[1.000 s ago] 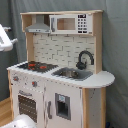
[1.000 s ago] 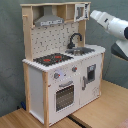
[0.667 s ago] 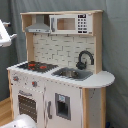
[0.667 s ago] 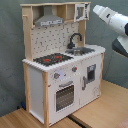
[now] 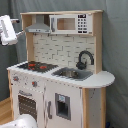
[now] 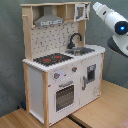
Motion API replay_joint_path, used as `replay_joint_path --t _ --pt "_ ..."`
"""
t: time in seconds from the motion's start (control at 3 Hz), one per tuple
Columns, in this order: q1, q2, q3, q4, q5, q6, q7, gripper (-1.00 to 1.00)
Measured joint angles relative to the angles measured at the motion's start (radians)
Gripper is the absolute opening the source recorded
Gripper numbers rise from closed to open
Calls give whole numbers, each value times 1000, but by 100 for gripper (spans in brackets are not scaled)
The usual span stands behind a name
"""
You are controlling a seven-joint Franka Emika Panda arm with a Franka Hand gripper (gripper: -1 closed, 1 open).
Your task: Play with the kitchen
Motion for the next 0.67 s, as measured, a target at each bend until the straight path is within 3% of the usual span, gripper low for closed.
replay_joint_path --t 0.33,0.67 --pt "-78 0 -29 0 -32 -15 50 100" --pt "-161 0 -29 0 -34 -15 116 100"
